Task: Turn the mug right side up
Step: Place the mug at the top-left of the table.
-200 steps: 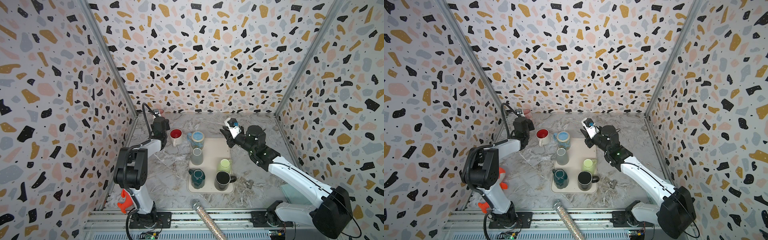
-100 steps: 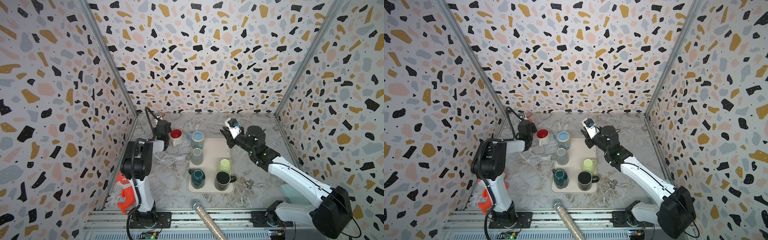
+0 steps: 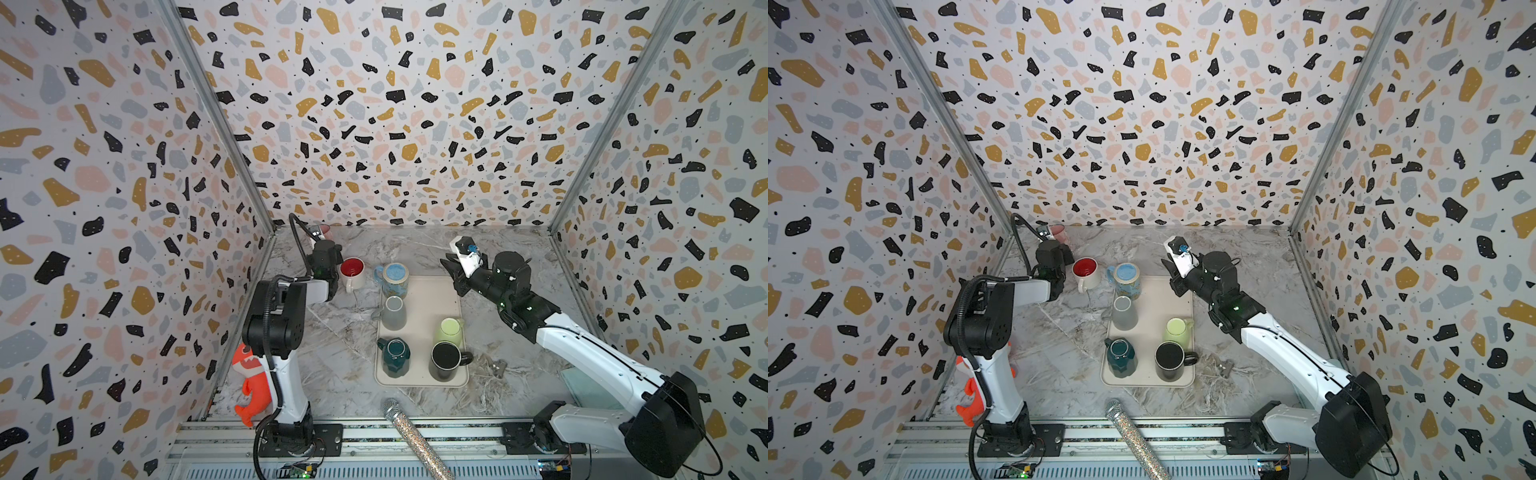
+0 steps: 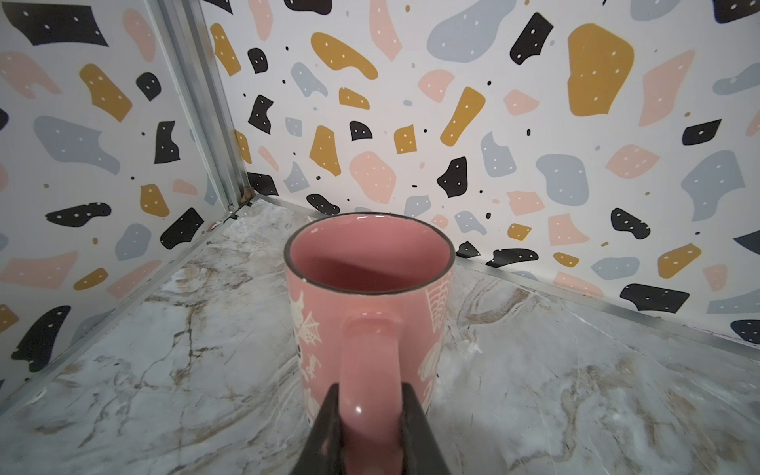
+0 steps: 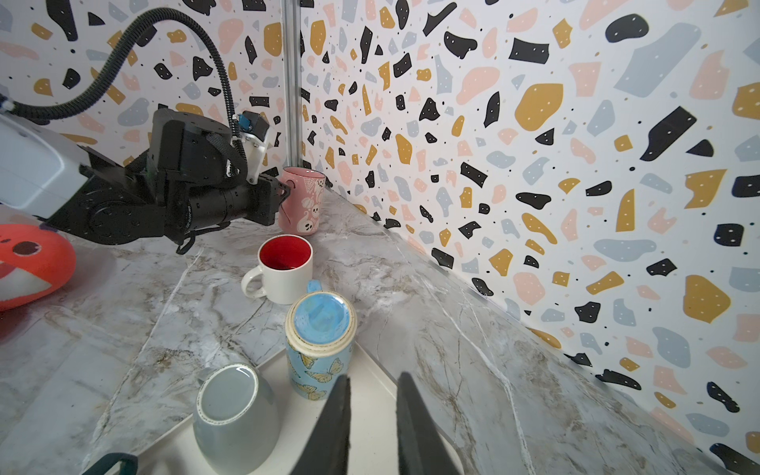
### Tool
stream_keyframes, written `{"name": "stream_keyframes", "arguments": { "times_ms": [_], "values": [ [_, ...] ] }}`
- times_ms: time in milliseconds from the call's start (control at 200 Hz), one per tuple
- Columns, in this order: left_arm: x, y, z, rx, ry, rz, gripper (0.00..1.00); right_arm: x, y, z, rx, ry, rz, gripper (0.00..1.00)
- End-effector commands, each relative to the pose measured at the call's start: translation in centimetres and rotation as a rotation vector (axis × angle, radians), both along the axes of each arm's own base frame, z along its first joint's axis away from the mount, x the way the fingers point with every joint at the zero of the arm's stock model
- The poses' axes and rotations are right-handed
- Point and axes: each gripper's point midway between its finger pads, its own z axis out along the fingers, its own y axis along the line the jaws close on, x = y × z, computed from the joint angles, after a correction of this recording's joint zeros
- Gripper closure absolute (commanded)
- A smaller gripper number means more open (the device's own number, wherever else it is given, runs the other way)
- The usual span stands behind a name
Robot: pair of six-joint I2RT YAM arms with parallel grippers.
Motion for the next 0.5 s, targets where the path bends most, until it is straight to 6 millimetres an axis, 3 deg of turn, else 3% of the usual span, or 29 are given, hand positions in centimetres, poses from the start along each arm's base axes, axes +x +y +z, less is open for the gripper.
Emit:
{"name": "stream_keyframes", "arguments": {
  "times_ms": [0, 280, 491],
  "values": [
    [0.2, -0.4, 3.7, -0.043, -0.123, -0.025, 0.91, -0.3, -0.4, 1.3, 0.037, -0.024, -0.010, 0.78],
    [-0.2, -0.6, 3.2, -0.036, -0.081, -0.040, 0.71, -0.4, -0.5, 1.5, 0.048, -0.024, -0.010, 0.78],
    [-0.5, -0.7, 2.7, -0.043, -0.051, -0.043, 0.65, -0.5, -0.5, 1.8, 0.056, -0.028, -0.010, 0.78]
  ]
}}
